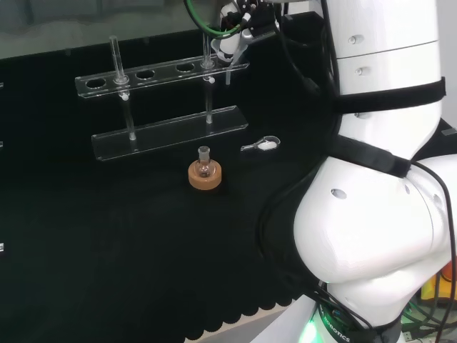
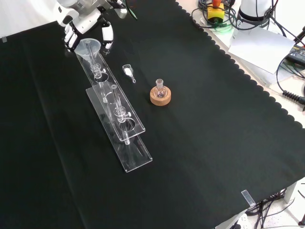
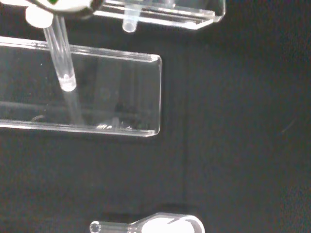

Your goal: Pick up the funnel from the transparent funnel stand.

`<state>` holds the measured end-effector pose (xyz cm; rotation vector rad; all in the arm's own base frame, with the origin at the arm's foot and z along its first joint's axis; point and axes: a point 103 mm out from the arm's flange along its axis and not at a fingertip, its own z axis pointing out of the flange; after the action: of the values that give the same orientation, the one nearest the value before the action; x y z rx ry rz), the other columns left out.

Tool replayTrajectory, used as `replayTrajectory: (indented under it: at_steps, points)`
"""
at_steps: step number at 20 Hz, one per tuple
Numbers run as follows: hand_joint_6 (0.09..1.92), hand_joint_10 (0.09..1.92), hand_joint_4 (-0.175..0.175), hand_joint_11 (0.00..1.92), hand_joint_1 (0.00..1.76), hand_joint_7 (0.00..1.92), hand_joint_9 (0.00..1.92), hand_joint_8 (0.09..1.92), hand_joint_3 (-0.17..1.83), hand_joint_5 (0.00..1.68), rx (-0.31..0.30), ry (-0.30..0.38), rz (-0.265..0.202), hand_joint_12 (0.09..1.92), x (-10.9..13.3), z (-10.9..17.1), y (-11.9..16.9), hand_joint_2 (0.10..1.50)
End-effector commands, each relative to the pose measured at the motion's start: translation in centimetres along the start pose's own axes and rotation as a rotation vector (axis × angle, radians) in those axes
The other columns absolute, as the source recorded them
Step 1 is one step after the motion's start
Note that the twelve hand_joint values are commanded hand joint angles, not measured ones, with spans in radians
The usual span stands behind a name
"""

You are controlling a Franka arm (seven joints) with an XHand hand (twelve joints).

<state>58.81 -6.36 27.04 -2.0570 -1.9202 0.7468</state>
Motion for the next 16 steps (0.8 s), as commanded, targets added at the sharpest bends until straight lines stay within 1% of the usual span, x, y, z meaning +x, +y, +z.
replayTrajectory:
  at_steps: [1, 3, 6, 11, 14, 16]
  points:
    - [0.29, 0.49, -0.001, 0.51, 0.84, 0.39, 0.78, 0.63, 0.60, 0.64, -0.086, -0.080, 0.031, 1.36, 0.2, -0.9, -0.7, 0.70]
    - [0.45, 0.47, 0.001, 0.53, 0.86, 0.42, 0.81, 0.63, 0.61, 0.63, -0.124, -0.096, 0.034, 1.34, 0.2, -1.5, -1.2, 0.70]
    - [0.59, 0.46, 0.007, 0.55, 0.88, 0.46, 0.85, 0.64, 0.62, 0.65, -0.147, -0.100, 0.036, 1.33, 0.0, -2.8, -2.2, 0.70]
    - [0.63, 0.47, 0.011, 0.56, 0.89, 0.49, 0.88, 0.64, 0.63, 0.67, -0.164, -0.096, 0.045, 1.33, -0.4, -4.8, -4.4, 0.70]
    - [0.67, 0.46, 0.010, 0.57, 0.89, 0.50, 0.90, 0.64, 0.64, 0.66, -0.142, -0.103, 0.058, 1.32, -0.5, -5.7, -6.1, 0.70]
    - [0.68, 0.46, 0.011, 0.57, 0.89, 0.51, 0.90, 0.65, 0.64, 0.67, -0.144, -0.110, 0.072, 1.32, -0.5, -6.2, -7.5, 0.70]
